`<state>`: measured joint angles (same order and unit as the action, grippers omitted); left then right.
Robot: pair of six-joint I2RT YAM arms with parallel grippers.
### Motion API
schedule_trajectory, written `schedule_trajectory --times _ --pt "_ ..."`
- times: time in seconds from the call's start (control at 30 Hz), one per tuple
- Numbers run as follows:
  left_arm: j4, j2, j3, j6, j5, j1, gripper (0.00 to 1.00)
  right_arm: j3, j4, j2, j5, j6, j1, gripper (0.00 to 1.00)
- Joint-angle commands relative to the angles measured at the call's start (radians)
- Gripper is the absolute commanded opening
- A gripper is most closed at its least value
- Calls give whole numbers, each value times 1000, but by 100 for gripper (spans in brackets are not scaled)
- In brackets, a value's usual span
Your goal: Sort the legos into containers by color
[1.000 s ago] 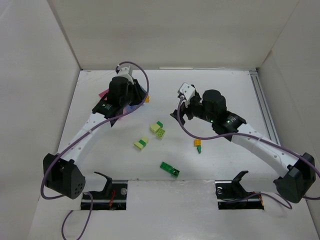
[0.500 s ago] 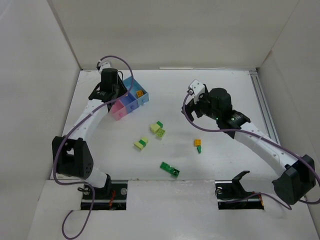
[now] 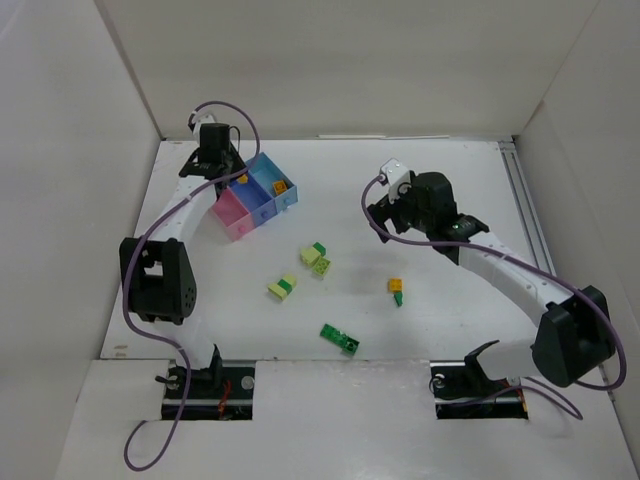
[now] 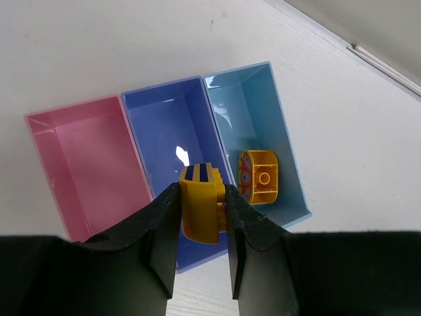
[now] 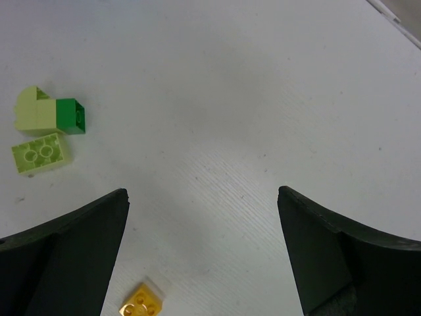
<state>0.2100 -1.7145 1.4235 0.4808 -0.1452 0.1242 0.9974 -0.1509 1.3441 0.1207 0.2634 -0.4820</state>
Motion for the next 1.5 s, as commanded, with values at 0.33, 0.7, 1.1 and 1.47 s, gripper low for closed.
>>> schedule_trajectory --times 0.33,0.7,1.1,1.47 --pt "-9 -17 74 7 2 0 0 -5 45 -25 -26 -4 26 99" --pt "-9 -27 103 -15 24 0 0 -3 74 -14 -6 -4 36 99" --pt "-43 -160 250 -44 136 0 0 53 93 58 11 19 83 99" --pt "68 -418 561 -44 185 20 0 92 93 112 20 10 123 99"
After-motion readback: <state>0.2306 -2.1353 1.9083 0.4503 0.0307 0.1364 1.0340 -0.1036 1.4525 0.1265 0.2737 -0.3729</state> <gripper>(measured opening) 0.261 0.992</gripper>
